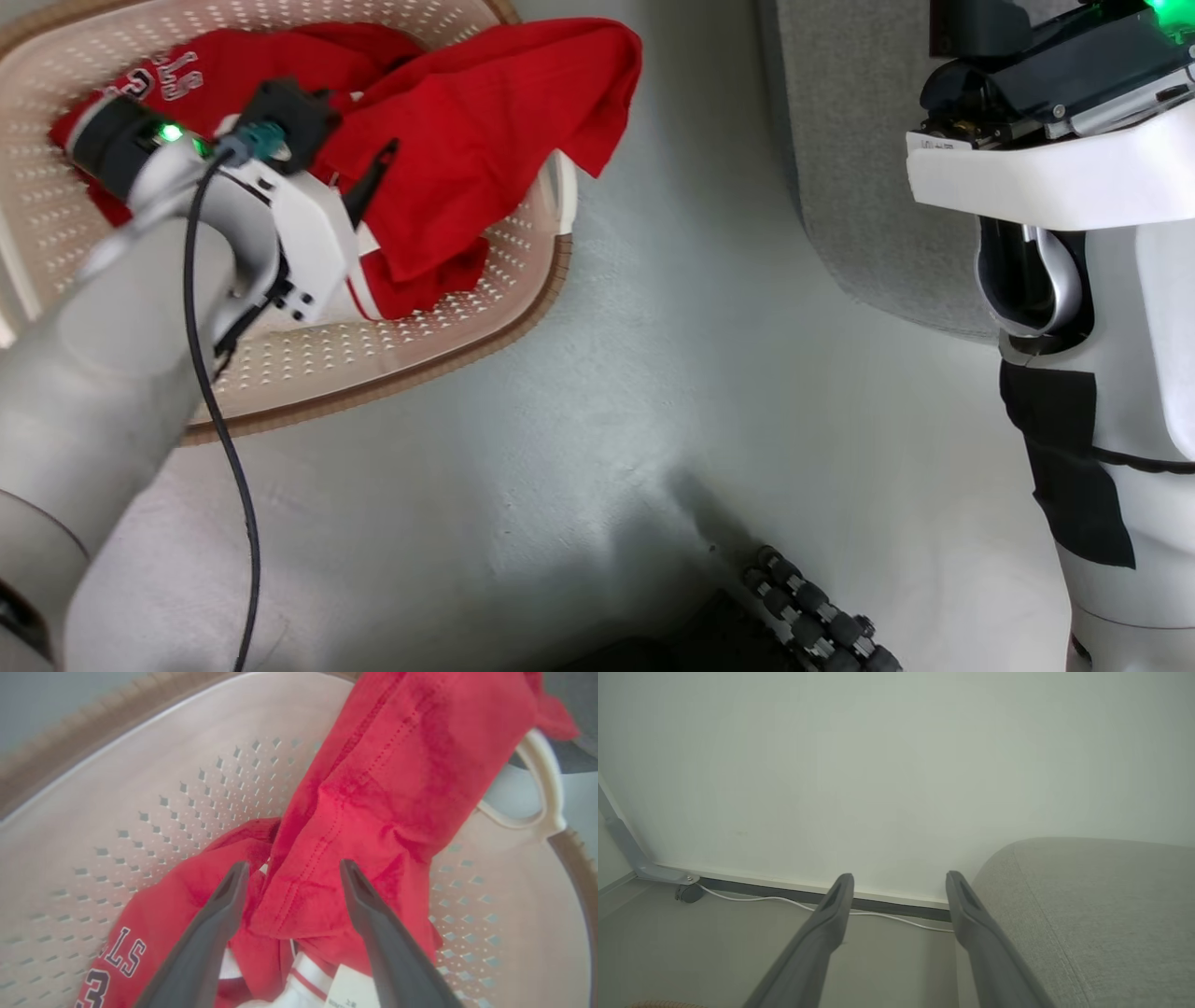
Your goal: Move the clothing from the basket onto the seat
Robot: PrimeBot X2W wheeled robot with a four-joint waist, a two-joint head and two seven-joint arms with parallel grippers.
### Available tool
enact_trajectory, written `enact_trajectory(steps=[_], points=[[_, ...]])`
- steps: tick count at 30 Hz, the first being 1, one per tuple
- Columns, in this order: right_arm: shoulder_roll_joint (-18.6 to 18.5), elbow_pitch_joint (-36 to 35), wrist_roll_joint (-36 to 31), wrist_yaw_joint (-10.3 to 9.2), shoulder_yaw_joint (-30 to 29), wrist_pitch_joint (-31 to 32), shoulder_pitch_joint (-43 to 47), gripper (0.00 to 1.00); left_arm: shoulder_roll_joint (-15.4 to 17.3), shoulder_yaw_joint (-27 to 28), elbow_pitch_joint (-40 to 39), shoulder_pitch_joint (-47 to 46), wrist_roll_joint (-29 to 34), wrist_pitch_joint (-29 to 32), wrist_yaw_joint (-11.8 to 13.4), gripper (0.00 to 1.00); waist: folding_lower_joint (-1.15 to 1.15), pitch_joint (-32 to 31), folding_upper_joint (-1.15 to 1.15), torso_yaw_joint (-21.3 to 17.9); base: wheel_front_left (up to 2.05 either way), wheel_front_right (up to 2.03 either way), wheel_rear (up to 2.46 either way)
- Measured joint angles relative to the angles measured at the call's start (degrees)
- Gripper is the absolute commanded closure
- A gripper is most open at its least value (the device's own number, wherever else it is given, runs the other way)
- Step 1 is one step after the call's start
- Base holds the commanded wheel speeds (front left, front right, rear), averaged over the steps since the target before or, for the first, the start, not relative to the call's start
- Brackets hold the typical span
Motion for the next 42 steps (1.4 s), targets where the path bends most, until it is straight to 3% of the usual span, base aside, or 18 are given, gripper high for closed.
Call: enact_trajectory(steps=[3, 10, 17, 28, 37, 38, 39, 40, 42], points=[[0.08, -0.31, 1.6, 0.0, 0.74, 0.0, -0.02, 0.0, 1.85, -3.68, -0.24, -2.44, -3.14, 3.22, 0.01, 0.0, 0.0, 1.09, 0.0, -1.59, 0.0, 0.0, 0.0], [0.11, -0.89, 2.26, 0.0, 0.86, 0.0, 0.18, 0.0, 3.21, -6.56, -3.24, -3.59, -7.05, 9.94, 0.0, 0.0, 0.0, 1.91, 0.0, -3.13, 0.0, 0.0, 0.0], [0.18, -1.92, 2.97, 0.0, 0.79, 0.0, 1.66, 0.0, 4.64, -6.87, -3.69, -5.24, -5.48, 12.88, 0.01, 0.0, 0.0, 2.13, 0.0, -3.57, 0.0, 0.0, 0.0], [0.24, -2.79, 2.98, 0.0, 0.44, 0.0, 3.83, 0.0, 3.87, -6.88, -0.97, -5.59, -1.8, 17.71, 0.0, 0.0, 0.0, 2.77, 0.0, -3.44, 0.0, 0.0, 0.0], [0.29, -3.69, 2.96, 0.0, -0.2, 0.0, 3.98, 0.0, 0.75, -6.86, 3.24, -5.49, -1.59, 19.49, 0.01, 0.0, 0.0, 2.88, 0.0, -2.89, 0.0, 0.0, 0.0], [0.29, -3.7, 2.96, 0.0, -0.2, 0.0, 3.95, 0.0, 0.57, -6.86, 3.28, -5.48, -1.79, 19.71, 0.01, 0.04, 0.0, 2.85, 0.0, -2.85, 0.0, 0.0, 0.0], [0.29, -3.7, 2.96, 0.0, -0.2, 0.0, 3.92, 0.0, 0.42, -6.86, 3.26, -5.46, -2.1, 19.68, 0.01, 0.59, 0.0, 2.81, 0.0, -2.81, 0.0, 0.0, 0.0], [0.29, -3.7, 2.91, 0.0, -0.2, 0.0, 3.87, 0.0, 0.25, -6.86, 3.21, -5.45, -2.14, 19.68, 0.01, 1.0, 0.0, 2.76, 0.0, -2.76, 0.0, 0.0, 0.0], [0.29, -3.7, 2.89, 0.0, -0.22, 0.0, 3.69, 0.0, 0.14, -6.86, 2.7, -5.45, -2.25, 19.64, 0.01, 1.0, 0.0, 2.64, 0.0, -2.63, 0.0, 0.0, 0.0]])
